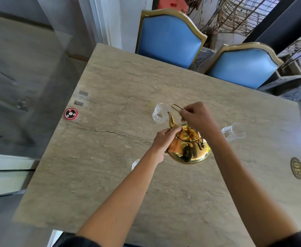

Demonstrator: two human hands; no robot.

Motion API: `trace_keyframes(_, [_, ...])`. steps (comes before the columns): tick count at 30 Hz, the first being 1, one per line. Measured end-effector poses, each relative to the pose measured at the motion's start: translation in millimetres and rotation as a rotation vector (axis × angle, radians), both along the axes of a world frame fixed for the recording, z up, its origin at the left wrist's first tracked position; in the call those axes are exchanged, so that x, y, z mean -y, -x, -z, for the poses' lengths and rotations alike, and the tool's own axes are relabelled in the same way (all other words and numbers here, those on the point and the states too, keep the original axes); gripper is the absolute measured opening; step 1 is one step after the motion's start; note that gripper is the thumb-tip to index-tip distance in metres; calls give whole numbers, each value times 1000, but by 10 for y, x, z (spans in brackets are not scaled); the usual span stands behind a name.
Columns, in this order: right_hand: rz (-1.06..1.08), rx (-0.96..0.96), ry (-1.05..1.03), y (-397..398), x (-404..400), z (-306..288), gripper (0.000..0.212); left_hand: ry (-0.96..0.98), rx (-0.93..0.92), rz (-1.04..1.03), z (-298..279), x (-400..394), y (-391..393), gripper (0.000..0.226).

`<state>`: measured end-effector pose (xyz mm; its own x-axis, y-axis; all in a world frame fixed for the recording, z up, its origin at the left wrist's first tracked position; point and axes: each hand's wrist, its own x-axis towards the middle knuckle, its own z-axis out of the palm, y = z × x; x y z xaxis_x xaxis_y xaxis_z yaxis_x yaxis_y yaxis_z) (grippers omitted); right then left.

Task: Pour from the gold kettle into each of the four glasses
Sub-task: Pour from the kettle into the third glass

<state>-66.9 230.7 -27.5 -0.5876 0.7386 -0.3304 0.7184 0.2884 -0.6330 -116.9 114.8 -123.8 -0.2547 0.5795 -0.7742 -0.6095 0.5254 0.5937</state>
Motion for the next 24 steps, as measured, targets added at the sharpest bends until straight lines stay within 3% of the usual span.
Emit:
trace_keyframes(7, [-36, 64, -14, 79, -43, -68, 31, 14, 35, 5, -53, -19, -5, 56])
trace_keyframes(12, [-44, 85, -24, 90, -50, -118, 28, 5, 63, 11, -87, -8, -23, 45])
trace_keyframes(18, [-46, 104, -18, 70, -1, -195, 25, 14, 66, 20, -80, 27, -71, 65])
trace_keyframes(24, [-54, 118, -26, 21, 34, -282, 27, 3, 78, 29, -146, 40, -108, 59])
